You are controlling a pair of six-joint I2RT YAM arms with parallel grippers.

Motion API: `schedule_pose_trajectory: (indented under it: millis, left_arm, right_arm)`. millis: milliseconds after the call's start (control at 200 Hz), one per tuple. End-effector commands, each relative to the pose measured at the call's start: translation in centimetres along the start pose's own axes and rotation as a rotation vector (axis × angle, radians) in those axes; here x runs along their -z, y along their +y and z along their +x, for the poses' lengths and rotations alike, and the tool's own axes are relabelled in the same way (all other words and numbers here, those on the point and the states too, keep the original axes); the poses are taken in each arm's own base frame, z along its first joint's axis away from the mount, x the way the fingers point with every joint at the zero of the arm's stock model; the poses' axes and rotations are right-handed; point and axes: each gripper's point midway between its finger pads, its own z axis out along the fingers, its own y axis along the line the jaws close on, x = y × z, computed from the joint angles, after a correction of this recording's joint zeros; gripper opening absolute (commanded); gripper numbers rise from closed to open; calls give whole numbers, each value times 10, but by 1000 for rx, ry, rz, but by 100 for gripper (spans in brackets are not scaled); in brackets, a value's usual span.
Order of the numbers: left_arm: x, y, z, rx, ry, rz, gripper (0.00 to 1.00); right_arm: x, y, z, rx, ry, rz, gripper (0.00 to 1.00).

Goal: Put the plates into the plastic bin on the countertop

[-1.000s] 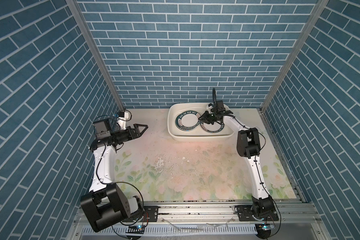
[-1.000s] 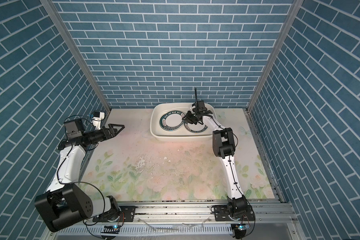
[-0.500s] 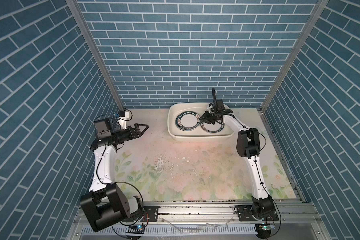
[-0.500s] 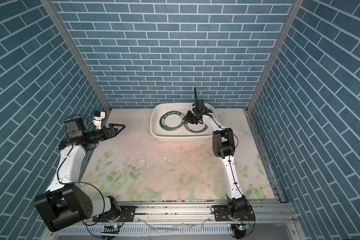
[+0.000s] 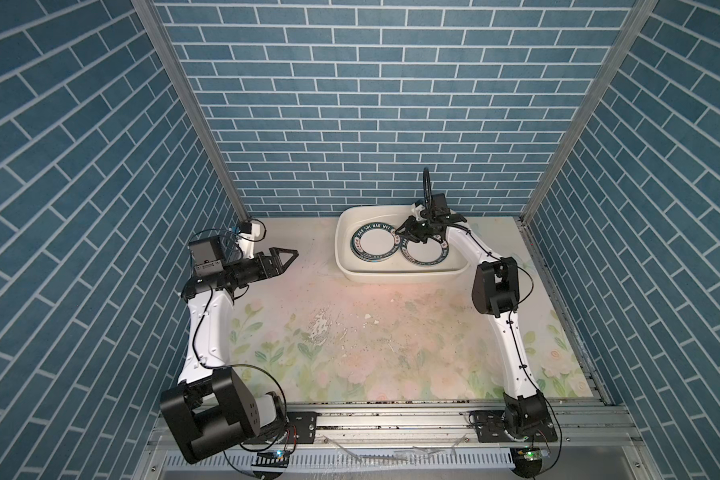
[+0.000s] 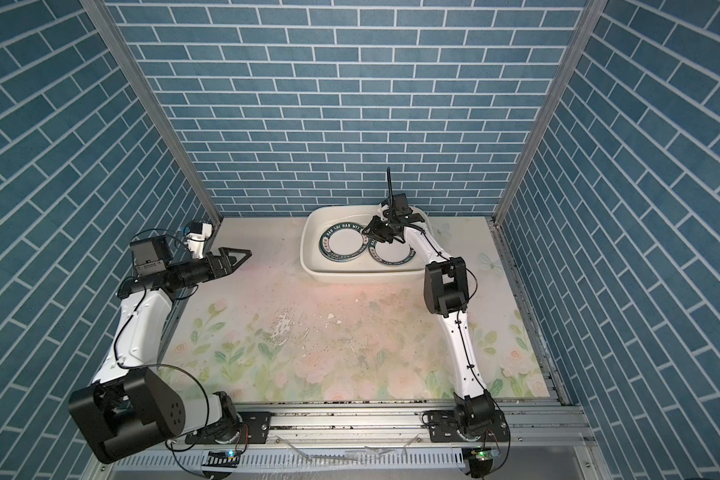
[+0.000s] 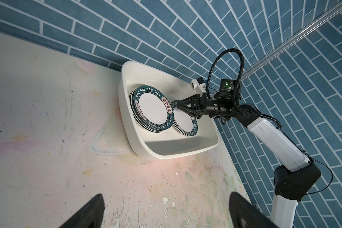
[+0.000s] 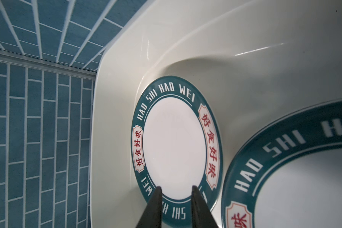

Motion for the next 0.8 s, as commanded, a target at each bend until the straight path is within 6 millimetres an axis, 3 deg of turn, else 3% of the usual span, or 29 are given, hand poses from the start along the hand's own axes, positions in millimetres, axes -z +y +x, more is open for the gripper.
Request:
schedule_pose_trajectory:
  millis: [0,110,290,340,410,630,655,735,780,795]
  left_arm:
    - [5,-7,-4,-65,-4,-28,100]
    - [7,13,-1,-83,-21,-153,100]
    - [17,51,6,-128,-54,-369,100]
    - [18,60,8,-141,-69,-413,100]
    - [17,74,15,-138,-89,-454,99]
    - [6,98,38,-151,-156,-465,100]
    - [4,104,49,-145,-146,-468,100]
    - [0,114,59,-174,-153,-481,100]
    - [-1,121,64,-198,-161,-493,100]
    - [-2,123,65,-204,-166,-498,100]
  right_arm:
    - [-1,-1,6,6,16,12,27]
    - [24,9,-3,68,-45,61,28]
    - [83,43,-14,163,-139,85,32]
    - [95,44,-12,171,-149,102,32]
    - [126,58,-13,218,-206,127,35]
    - [186,44,6,267,-308,219,44]
    - [193,39,9,261,-323,225,46]
    - [215,21,17,234,-395,253,64]
    - [227,10,23,227,-441,260,95]
    - [231,5,24,225,-459,265,98]
